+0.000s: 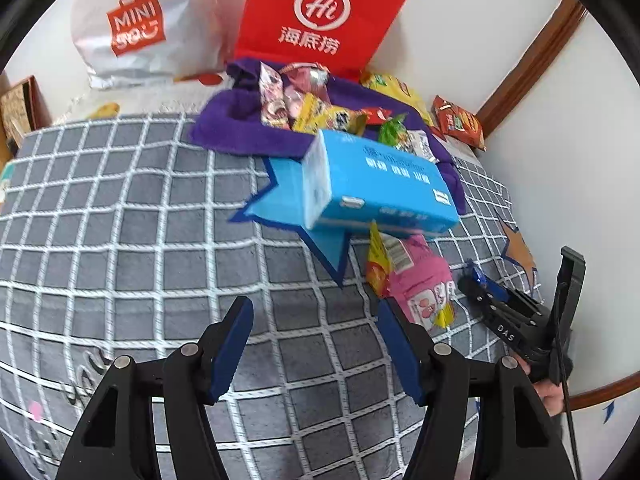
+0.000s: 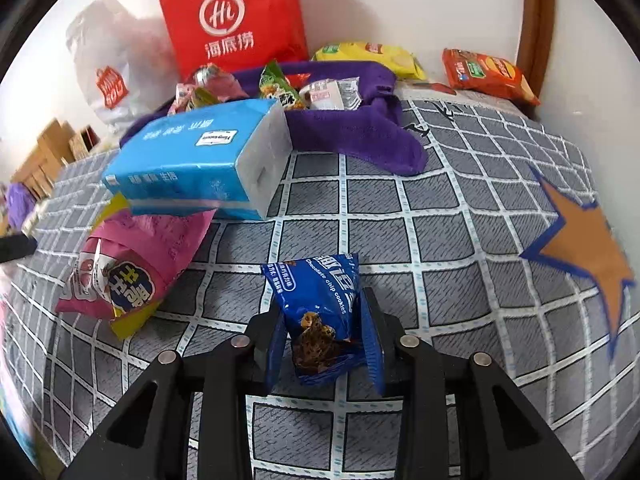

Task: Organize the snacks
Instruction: 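Grasp the blue snack bag with the right gripper while the left gripper grasps the pink bag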

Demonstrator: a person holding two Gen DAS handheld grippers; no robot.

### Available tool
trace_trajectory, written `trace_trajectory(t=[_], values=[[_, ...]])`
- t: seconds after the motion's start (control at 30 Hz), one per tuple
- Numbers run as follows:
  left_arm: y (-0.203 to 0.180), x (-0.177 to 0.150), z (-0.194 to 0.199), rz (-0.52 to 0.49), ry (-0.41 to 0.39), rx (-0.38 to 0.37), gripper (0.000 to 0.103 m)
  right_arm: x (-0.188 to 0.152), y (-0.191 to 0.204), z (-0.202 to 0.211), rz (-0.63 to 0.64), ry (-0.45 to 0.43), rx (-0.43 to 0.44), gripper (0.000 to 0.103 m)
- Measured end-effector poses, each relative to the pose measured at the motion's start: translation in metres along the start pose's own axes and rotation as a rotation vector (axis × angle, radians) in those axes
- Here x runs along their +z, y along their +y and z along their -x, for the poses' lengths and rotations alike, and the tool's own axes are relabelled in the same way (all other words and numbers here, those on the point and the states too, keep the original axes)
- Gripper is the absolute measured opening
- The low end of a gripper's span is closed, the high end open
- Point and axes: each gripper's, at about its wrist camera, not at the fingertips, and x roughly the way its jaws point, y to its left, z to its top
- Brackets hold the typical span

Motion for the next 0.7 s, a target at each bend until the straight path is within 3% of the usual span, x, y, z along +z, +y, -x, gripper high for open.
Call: trace_trajectory(t=[0.07,0.3,0.47,0.6,0.7], values=[[-0.008,-0.003,-0.002,-0.015,0.004,-0.015,0.063,-0.005,0.0,0.0,-0.009,-0.037,0.001,0.036],[-0.041,0.0,-0.007,-0.056,-0.017,-0.075,0.065,-0.005,0.002,-0.001,-0.013,-0.039,-0.009,0.036],[-0.064,0.007,-0.028,-0.07,0.024,-0.065,0.066,-0.008,-0.002,0.004,0.003,-0.041,-0.017,0.036],[-0.08,0.013,-0.048,-0.069,0.054,-0.097,0.07,-0.008,-0.011,0.004,-0.035,-0.044,0.027,0.036],[-0.087,0.014,-0.061,-0.068,0.061,-0.057,0.074,-0.008,-0.012,0.003,-0.038,-0.042,0.036,0.036]])
